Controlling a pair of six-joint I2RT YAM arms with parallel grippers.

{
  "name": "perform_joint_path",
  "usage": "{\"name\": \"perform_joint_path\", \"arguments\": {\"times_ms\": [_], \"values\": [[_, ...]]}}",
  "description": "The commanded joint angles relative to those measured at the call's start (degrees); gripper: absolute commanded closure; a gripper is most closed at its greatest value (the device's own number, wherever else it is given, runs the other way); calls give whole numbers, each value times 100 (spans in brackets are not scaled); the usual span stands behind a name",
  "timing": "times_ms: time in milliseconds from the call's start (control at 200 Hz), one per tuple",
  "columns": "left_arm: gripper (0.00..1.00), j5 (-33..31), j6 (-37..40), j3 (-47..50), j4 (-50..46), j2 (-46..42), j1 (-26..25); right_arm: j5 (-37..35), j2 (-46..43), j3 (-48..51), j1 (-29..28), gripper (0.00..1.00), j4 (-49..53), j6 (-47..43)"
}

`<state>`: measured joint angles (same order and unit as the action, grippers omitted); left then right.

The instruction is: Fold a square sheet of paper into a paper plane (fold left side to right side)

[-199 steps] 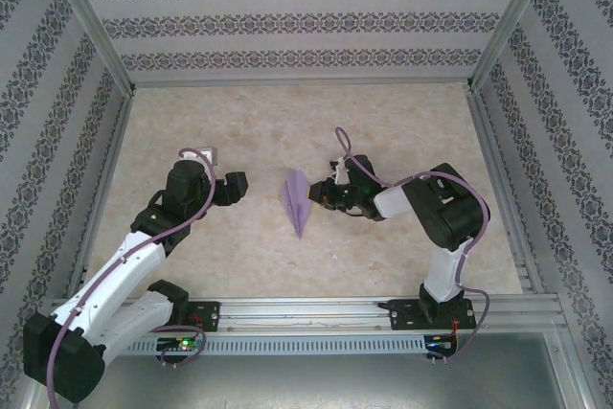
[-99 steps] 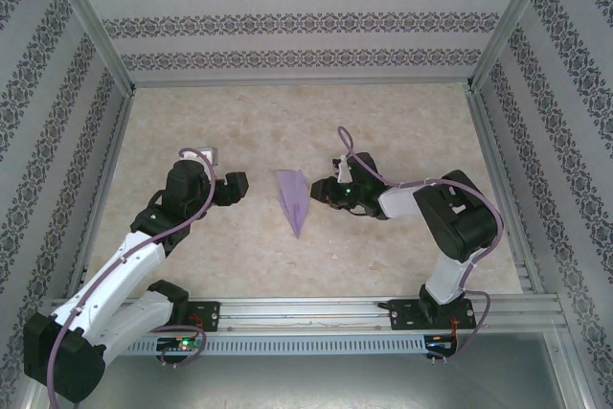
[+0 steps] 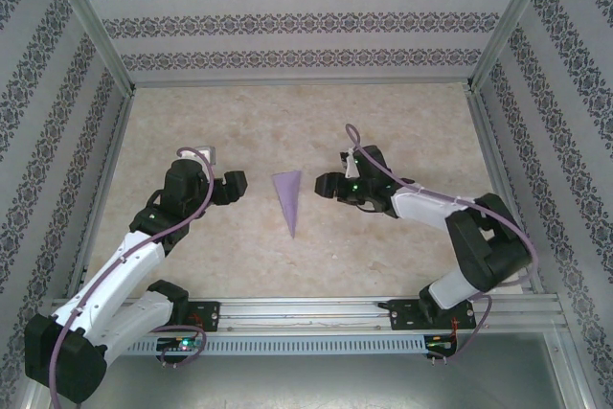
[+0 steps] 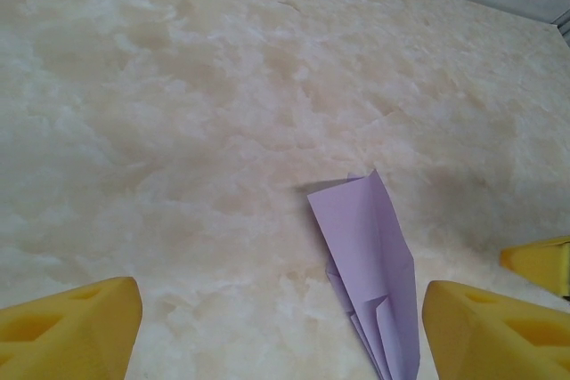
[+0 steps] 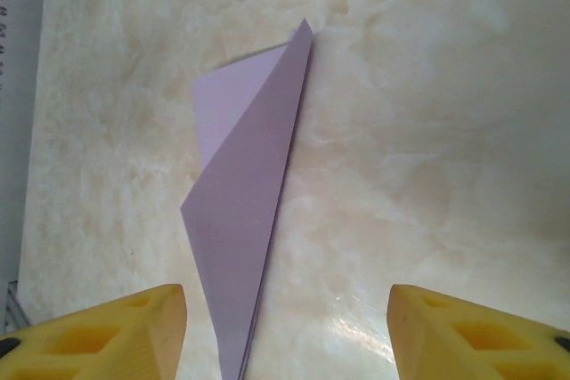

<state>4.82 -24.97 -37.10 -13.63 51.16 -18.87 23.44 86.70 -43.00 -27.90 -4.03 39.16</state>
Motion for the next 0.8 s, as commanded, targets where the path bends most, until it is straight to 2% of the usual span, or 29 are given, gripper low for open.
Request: {"name": "perform_joint_path", "arguments": {"times_ms": [0, 135, 250, 510, 685, 799], "values": [[17, 88, 145, -179, -34, -98, 124, -748, -420, -367, -81, 35, 1383, -465], [17, 49, 143, -177, -179, -161, 148, -1315, -499, -980, -470, 35, 2455, -658], [17, -126, 89, -75, -210, -253, 178, -1506, -187, -1498, -926, 37, 2849, -659], [17, -664, 106, 133, -497, -525, 209, -1537, 1088, -2730, -1831, 46, 3089, -716], [17, -678, 156, 190, -571, -564, 222, -1320, 1824, -3323, -2030, 49, 3084, -777], [17, -650, 172, 207, -554, -539, 234, -1322, 2169, -3570, -2053, 47, 3167, -817]]}}
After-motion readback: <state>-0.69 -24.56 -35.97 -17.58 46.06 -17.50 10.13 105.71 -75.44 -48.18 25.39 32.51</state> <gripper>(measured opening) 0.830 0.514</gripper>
